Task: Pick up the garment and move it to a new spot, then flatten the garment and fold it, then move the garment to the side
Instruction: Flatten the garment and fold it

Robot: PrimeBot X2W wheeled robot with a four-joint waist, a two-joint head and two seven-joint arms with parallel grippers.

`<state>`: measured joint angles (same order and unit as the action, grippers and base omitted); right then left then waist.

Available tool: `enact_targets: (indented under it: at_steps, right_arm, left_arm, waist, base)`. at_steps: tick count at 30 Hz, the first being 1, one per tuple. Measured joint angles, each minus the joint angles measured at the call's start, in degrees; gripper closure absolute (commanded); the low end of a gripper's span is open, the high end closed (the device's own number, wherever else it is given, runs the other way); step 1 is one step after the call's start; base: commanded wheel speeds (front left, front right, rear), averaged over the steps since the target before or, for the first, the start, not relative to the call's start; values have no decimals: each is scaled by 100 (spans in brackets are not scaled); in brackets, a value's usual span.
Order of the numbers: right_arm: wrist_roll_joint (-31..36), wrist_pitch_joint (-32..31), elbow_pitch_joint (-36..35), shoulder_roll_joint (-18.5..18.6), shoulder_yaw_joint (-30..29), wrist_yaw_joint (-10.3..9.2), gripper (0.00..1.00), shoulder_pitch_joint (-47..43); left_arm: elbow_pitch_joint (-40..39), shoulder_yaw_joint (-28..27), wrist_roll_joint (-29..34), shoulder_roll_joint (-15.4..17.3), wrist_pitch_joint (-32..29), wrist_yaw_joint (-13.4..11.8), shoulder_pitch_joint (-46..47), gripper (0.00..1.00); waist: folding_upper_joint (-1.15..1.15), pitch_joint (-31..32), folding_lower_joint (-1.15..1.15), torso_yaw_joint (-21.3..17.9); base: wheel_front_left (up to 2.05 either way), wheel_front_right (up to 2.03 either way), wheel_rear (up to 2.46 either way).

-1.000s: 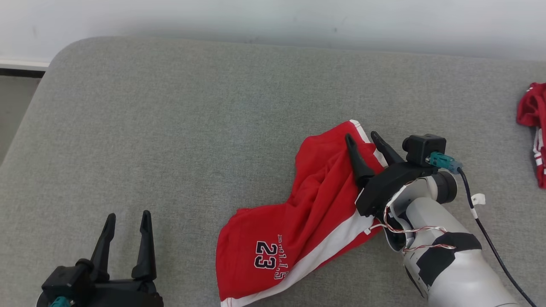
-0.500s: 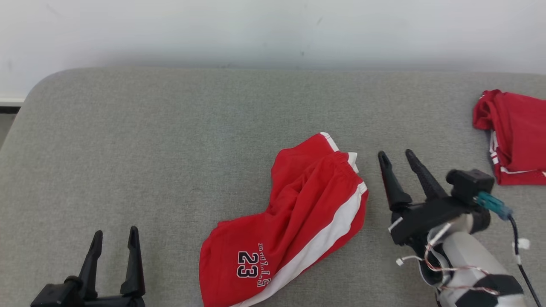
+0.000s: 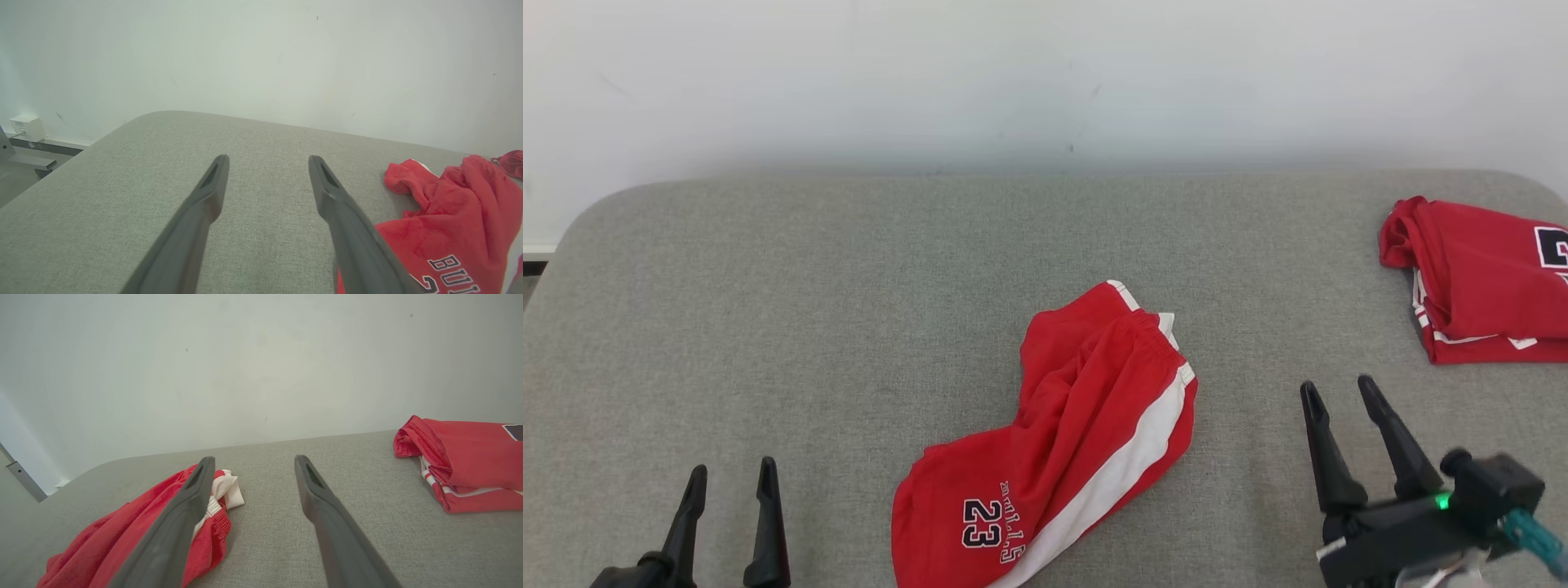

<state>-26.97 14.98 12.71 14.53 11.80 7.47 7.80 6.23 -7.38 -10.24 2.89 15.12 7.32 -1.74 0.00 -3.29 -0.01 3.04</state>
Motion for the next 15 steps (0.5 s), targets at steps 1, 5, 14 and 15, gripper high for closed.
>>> enact_targets:
  at_steps: [1, 5, 14, 15]
  right_arm:
    - [66, 0, -125, -35, -46, 0, 0, -135]
    - [527, 1, -586, -151, -185, 0, 0, -592]
    - [990, 0, -839, -430, -310, 0, 0, -1146]
    - [992, 0, -839, -436, -308, 0, 0, -1146]
  left_arm:
    - [-7, -9, 14, 0, 0, 0, -7, 0]
    - [-29, -22, 99, 0, 0, 0, -109, 0]
    - [-56, 22, 211, 0, 0, 2, -236, 0]
    - [-55, 29, 212, 0, 0, 2, -241, 0]
  waist:
    - [0, 22, 0, -1]
    - [0, 102, 0, 7]
    - [0, 251, 0, 36]
    - [0, 257, 0, 39]
  base:
    - [0, 0, 0]
    - [0, 0, 0]
    - [0, 0, 0]
    - [0, 0, 0]
